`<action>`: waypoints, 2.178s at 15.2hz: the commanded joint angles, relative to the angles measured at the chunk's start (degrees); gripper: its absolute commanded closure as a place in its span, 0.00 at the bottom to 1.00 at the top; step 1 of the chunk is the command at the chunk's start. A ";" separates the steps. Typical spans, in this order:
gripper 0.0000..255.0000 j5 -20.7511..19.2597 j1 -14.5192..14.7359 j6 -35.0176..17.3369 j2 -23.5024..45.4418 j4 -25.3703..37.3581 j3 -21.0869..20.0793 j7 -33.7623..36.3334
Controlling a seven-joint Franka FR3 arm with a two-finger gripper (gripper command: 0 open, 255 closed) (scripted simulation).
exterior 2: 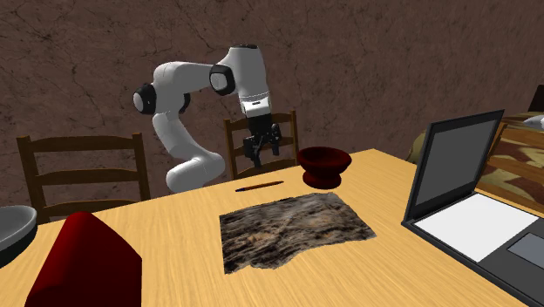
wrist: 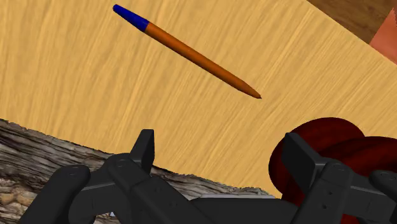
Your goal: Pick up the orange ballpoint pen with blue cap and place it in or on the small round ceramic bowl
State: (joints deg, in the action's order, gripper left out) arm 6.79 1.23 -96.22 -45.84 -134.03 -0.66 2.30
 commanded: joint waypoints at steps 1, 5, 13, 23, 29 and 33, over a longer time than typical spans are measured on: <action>0.00 0.00 0.00 0.00 0.00 0.00 0.00 0.00; 0.00 -3.42 13.81 -0.61 6.06 -0.49 6.40 -34.23; 0.00 -5.13 18.89 -4.92 7.09 -6.06 8.27 -47.31; 1.00 -5.11 18.90 -6.13 7.09 -7.26 8.24 -47.32; 1.00 -5.08 18.93 -6.03 7.18 -7.07 8.21 -47.28; 1.00 -5.09 18.92 -5.37 7.08 -6.51 8.20 -47.25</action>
State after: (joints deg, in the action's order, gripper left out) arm 1.73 20.16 -102.00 -38.75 -140.75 7.54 -44.97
